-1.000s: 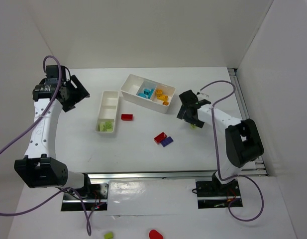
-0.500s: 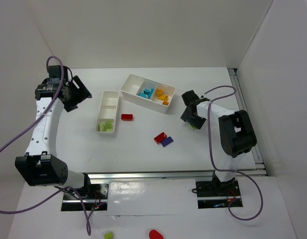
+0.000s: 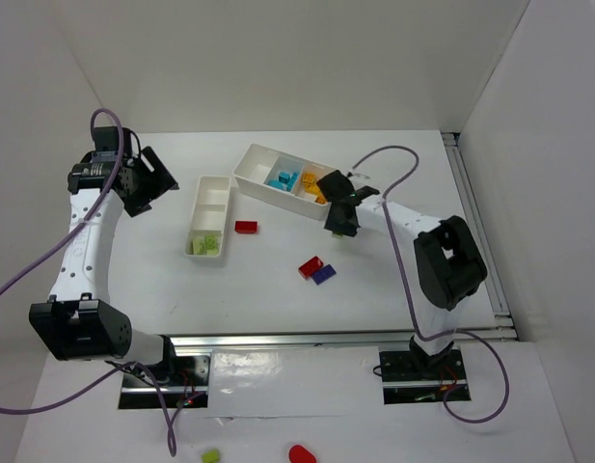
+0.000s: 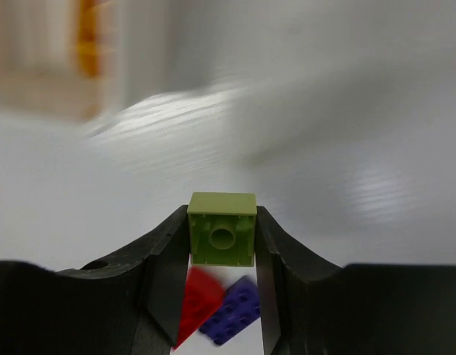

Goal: Sort the legos into containers by color

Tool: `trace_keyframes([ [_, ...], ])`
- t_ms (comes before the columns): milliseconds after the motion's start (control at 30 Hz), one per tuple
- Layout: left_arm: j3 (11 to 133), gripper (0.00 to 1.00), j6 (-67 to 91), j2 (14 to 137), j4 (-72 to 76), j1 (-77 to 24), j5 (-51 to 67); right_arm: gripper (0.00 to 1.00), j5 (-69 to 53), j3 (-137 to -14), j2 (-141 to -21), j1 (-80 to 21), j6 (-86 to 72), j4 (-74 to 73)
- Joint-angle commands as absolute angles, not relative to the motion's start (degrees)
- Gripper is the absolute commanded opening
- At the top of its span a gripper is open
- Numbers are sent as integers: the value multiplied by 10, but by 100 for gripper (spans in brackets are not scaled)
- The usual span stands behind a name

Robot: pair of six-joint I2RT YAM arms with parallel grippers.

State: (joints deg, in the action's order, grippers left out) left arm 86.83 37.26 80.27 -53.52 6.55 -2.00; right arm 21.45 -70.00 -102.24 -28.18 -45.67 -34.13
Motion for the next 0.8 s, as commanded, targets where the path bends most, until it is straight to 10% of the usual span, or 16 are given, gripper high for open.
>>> trace_keyframes([
  [0, 870, 87, 358, 803, -524, 63, -11, 33, 167, -757, -986, -365, -363, -271],
  [767, 876, 87, 358, 780, -529, 63, -27, 43, 22, -1236, -1346, -575, -124, -206],
])
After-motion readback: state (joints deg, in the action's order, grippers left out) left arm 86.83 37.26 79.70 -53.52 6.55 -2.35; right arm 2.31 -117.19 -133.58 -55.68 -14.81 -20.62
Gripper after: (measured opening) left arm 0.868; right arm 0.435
